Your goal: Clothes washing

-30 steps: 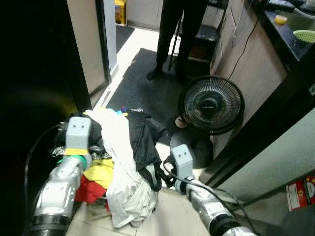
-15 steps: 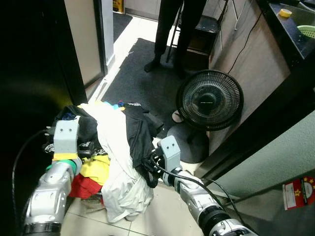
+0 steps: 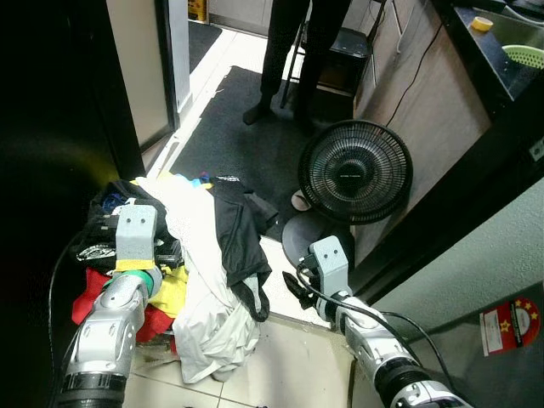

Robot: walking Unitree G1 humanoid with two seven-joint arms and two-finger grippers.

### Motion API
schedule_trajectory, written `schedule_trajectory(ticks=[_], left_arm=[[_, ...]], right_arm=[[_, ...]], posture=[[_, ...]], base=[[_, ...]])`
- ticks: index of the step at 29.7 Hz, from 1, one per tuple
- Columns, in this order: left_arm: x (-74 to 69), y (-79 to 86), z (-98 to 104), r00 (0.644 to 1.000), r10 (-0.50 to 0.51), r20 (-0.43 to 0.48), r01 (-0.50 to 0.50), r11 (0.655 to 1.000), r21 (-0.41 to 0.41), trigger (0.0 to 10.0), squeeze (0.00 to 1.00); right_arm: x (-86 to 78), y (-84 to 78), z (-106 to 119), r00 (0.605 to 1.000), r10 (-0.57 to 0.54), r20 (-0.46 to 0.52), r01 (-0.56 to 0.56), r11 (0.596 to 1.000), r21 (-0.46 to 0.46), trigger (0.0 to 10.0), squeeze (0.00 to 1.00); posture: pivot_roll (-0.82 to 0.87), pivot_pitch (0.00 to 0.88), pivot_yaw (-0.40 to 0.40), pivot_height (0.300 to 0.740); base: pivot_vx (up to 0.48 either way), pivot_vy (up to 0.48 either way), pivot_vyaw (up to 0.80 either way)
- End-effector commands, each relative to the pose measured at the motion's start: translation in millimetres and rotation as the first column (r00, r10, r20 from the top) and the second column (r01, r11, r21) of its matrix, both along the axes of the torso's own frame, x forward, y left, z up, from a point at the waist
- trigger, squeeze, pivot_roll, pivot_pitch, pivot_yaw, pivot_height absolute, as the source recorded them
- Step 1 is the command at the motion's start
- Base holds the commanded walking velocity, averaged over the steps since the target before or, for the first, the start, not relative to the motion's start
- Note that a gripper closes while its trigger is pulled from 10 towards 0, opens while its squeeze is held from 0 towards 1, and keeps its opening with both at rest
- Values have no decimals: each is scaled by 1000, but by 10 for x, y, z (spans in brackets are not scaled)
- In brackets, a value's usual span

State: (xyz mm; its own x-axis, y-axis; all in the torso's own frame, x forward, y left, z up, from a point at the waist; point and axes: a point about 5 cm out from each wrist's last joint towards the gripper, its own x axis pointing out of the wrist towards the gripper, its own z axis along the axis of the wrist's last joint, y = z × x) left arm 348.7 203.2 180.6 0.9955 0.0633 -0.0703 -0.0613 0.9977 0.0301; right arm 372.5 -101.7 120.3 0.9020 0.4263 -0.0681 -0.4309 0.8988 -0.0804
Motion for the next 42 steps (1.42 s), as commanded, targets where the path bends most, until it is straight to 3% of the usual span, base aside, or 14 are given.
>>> schedule_trajectory(ticks=[1,2,9,11,21,22,25,32,38,42], left_arm=[[-20,-13,9,999,-15,33,15,1000,9,10000,0],[-80,-13,123,992,-30,120,29,1000,6,10000,0],[-194,-32,206,981,-39,192,42,999,-13,10000,0],[-288,-74,201,975,-58,216,54,998,22,10000,0],[-306,-166,67,977,-94,189,90,996,27,10000,0],[-238,-241,54,974,-140,178,136,990,30,10000,0],[-171,-328,68,967,-188,171,184,982,38,10000,0],[-78,-450,90,955,-251,161,244,968,59,10000,0],[-76,-466,-3,957,-254,140,248,967,57,10000,0],[-89,-451,-45,961,-242,136,237,970,55,10000,0]], right_arm=[[-18,-18,15,999,-29,37,28,999,29,10000,0],[11,9,247,986,-70,151,53,992,111,10000,0],[-3,-35,488,959,-116,258,72,982,172,10000,0],[-45,-102,546,944,-150,293,101,979,176,10000,0],[-89,-311,324,940,-238,243,208,968,141,10000,0],[-119,-376,250,928,-294,227,269,953,136,10000,0],[-160,-429,193,918,-334,215,309,940,142,10000,0],[-250,-538,73,900,-393,187,373,919,130,10000,0],[-256,-571,55,896,-406,183,388,913,126,10000,0],[-231,-496,88,902,-387,190,368,921,130,10000,0]], posture=[[5,192,-64,740],[23,161,-60,740],[33,107,-50,740],[34,81,-52,740],[-3,36,-12,740],[-26,25,34,740],[-45,20,66,740],[-82,27,103,740],[-85,31,105,740],[-76,35,82,740]], base=[[0,0,0],[0,0,0],[0,0,0],[0,0,0],[0,0,0],[0,0,0],[0,0,0],[0,0,0],[0,0,0],[0,0,0]])
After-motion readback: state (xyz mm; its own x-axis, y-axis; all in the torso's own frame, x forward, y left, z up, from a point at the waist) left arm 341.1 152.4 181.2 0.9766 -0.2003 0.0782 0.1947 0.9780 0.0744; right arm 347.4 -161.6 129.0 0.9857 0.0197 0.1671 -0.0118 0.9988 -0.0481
